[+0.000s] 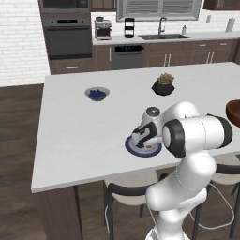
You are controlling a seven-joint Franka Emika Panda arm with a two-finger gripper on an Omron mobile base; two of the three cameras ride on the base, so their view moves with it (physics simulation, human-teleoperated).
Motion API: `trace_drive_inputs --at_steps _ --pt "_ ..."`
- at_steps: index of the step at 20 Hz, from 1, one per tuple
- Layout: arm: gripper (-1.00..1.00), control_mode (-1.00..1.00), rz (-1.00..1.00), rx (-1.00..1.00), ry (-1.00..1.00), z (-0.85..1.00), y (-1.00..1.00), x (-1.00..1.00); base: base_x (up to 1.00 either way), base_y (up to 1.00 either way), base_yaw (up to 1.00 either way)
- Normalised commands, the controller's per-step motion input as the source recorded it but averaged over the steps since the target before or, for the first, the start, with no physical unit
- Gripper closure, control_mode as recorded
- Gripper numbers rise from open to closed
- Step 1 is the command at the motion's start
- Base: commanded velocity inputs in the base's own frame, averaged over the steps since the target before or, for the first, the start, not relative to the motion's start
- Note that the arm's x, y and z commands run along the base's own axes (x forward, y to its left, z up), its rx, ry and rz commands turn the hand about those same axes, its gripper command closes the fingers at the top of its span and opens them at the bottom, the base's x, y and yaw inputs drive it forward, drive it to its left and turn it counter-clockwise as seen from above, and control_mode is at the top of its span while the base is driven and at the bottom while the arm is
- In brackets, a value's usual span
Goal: Place one bun and one sausage from the bowl on each plate.
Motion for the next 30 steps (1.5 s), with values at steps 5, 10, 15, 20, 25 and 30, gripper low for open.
trace_drive_inputs --at_steps 5,10,15,20,25,30 --pt "-1.00 -1.00 -0.05 0.00 0.10 0.00 0.05 0.16 0.00 0.00 0.00" --pt "-1.00 -1.00 -0.05 0.00 0.15 0.16 0.00 -0.02 0.00 0.00 0.00" --pt "-1.00 -1.00 -0.08 0.00 -0.02 0.94 0.00 -0.77 0.00 0.00 0.00" --pt "-1.00 -1.00 -0.16 0.00 -0.12 0.95 0.00 -1.00 0.00 0.00 0.00" --pt "-1.00 -1.00 -0.12 0.00 -0.10 0.41 -0.11 -1.00 0.00 0.00 0.00" --pt "-1.00 1.00 -0.01 0.00 -0.02 0.00 -0.08 -0.20 -0.62 -0.73 -0.03"
